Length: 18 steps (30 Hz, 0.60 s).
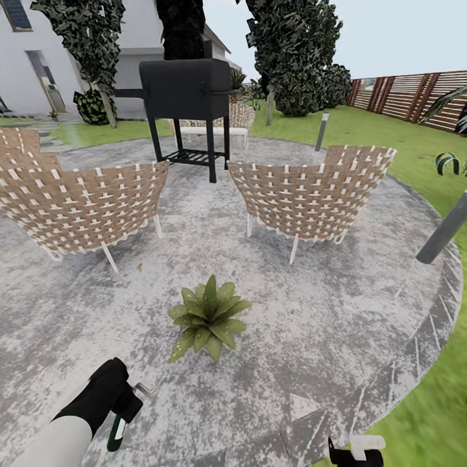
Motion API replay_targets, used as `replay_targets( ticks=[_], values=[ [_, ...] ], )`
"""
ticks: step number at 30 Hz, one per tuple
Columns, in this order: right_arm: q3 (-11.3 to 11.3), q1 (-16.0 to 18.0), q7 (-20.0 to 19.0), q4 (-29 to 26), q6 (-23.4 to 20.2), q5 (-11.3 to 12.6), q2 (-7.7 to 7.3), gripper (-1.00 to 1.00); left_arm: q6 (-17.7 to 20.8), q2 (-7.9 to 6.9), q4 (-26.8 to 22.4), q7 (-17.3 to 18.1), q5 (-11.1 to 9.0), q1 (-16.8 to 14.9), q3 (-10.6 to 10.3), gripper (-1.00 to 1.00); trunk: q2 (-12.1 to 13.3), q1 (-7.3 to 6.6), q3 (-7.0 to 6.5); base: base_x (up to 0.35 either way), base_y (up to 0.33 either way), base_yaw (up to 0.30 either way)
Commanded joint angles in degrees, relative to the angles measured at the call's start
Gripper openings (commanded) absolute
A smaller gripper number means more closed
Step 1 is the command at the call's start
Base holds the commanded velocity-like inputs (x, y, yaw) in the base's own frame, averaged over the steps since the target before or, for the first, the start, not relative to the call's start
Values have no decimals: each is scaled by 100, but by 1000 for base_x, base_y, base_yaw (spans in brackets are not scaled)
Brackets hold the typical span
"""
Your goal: Pick up the pesticide atomizer in the garden and spray insectifuge to fully cover both potted plants in the garden.
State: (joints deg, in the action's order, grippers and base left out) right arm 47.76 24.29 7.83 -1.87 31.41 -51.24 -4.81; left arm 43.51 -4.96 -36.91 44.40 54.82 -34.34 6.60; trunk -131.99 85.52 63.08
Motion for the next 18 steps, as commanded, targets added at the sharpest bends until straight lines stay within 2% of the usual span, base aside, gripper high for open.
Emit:
replay_targets(
  ticks=[1, 4, 5, 6, 7, 9, 12, 18],
  values=[
    [23, 2, 44, 12, 14, -61, -1, 100, 8, 4, -9, 53, 57, -2, 23, -100, -2, 0, 5, 174, -164, 0],
    [16, 4, 44, 12, 14, -61, 14, 100, 8, 12, -13, 51, 35, -2, 18, -100, -2, 0, 5, 136, -61, 0],
    [19, 3, 44, 12, 14, -63, 11, 100, 8, 12, -16, 51, -29, -2, 18, -100, -2, 0, 5, 101, -5, 0],
    [19, 4, 44, 12, 14, -70, 12, 100, 8, 13, -53, 42, -179, -2, 9, -100, -2, 0, 5, 112, 0, 11],
    [16, 0, 44, 12, 14, -70, 14, 100, 8, 17, -146, 45, -216, -2, 10, -100, -2, 0, 5, 46, 0, 143],
    [16, 2, 44, 12, 14, -70, 21, 100, 17, 14, -420, 55, -453, -2, 1, -100, -2, 0, 5, 14, 0, 236],
    [15, 3, 44, 12, 14, -70, 24, 100, 75, 16, -802, 76, -680, -39, -40, -100, -2, 0, 5, 4, 0, 267],
    [23, 3, 44, 12, 12, -69, 7, 100, 169, 29, -917, 85, -688, -93, -87, -100, -2, 0, 5, 0, 0, 83]
  ],
)
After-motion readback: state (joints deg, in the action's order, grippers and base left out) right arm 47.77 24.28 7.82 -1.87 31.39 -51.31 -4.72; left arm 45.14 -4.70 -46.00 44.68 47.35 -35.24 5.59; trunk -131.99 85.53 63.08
